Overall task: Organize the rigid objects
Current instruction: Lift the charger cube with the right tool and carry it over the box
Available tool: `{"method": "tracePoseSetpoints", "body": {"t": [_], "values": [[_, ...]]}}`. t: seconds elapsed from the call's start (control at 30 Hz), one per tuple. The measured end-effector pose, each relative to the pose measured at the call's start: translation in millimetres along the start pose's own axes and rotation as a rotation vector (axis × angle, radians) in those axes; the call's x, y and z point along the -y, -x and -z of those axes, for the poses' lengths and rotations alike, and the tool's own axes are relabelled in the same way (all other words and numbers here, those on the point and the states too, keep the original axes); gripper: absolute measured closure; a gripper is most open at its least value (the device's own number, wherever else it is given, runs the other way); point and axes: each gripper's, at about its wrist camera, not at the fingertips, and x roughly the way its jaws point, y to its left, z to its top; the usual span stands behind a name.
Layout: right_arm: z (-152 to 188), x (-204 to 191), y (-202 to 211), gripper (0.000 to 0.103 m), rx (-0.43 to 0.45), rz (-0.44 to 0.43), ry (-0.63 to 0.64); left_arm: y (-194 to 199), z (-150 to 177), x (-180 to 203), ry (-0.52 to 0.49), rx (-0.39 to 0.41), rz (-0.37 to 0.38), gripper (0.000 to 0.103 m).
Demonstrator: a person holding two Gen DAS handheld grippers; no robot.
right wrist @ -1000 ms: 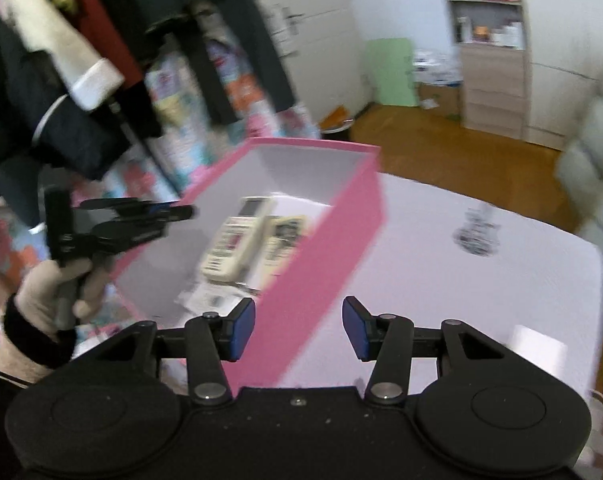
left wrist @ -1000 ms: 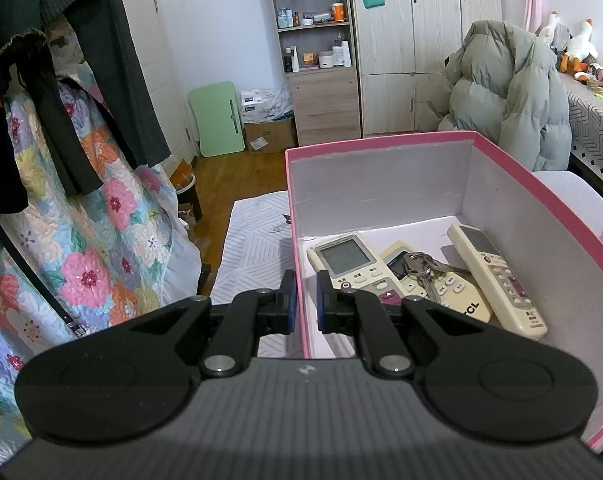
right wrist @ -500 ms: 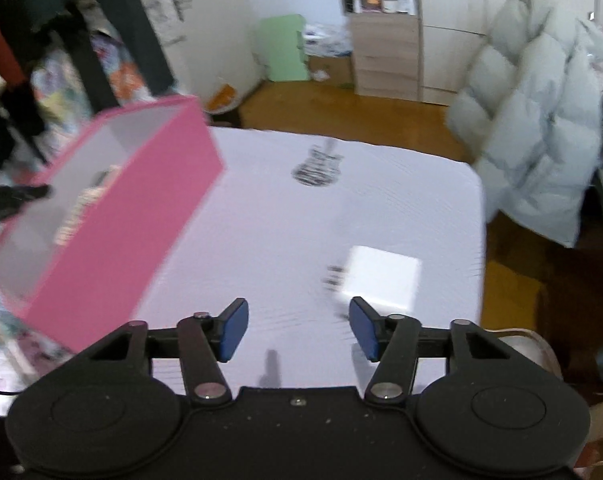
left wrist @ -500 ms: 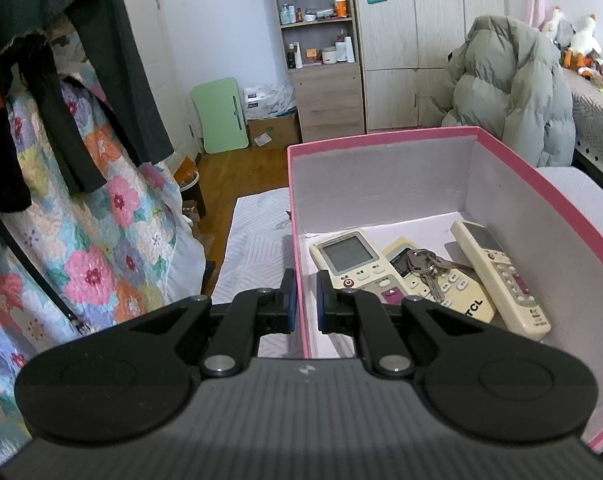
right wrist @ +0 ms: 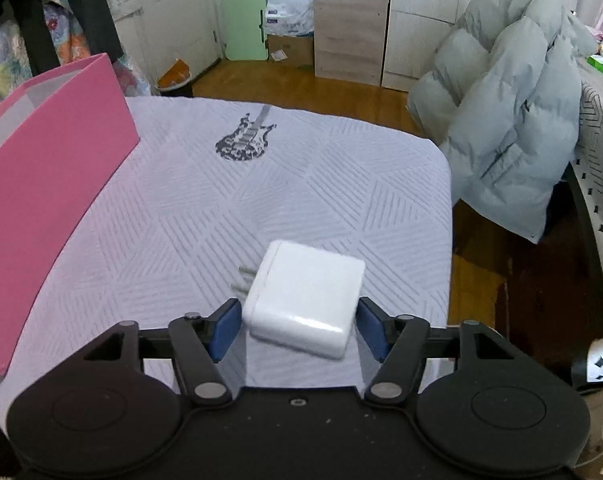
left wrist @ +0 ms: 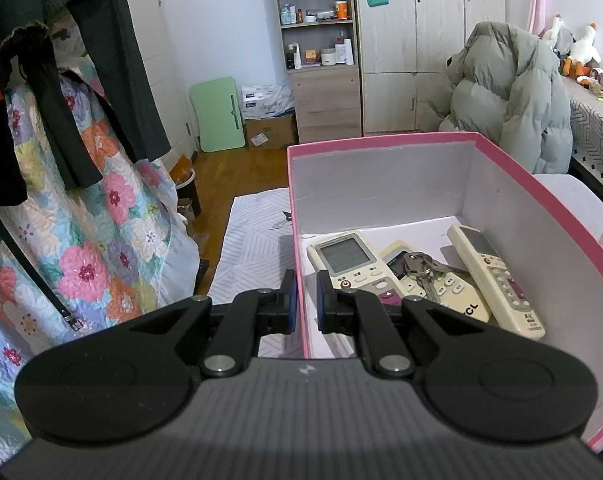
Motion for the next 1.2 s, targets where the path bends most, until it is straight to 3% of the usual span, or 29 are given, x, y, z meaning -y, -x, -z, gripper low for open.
{"method": "tracePoseSetpoints", "body": {"t": [0.13,0.4,0.6,0.87,1.03,1.2], "values": [[0.9,9.6,-4.0,0.031,0.018,-0.043,-0.103,1.7,0.5,6.3,-0.034,0.007,-0.025,0.096],[-1.7,7.9,-6.0,0.033,0.030,-0.040,-0.113,1.8,1.0,0.6,-0.007,0.009,-0.004,0.096],[0.1,4.6,-2.0,0.033,0.024,-0.089,-0.155,2.2,1.7,0.1,-0.007,0.009,-0.005,0.096],[3.9,-7.7,20.2,0.033,0.025,-0.311,-0.309,2.3,-0.3,4.5,-0.025,0.003,-0.020,0.096],[-6.1,-38.6,48.5,0.033,0.066,-0.428,-0.260,-0.7,-3.2,12.1,-0.080,-0.028,-0.047,0.096],[-22.1,-71.1,72.9,0.033,0.077,-0.590,-0.226,0.4,-2.3,6.7,-0.055,-0.023,-0.021,0.096]]}}
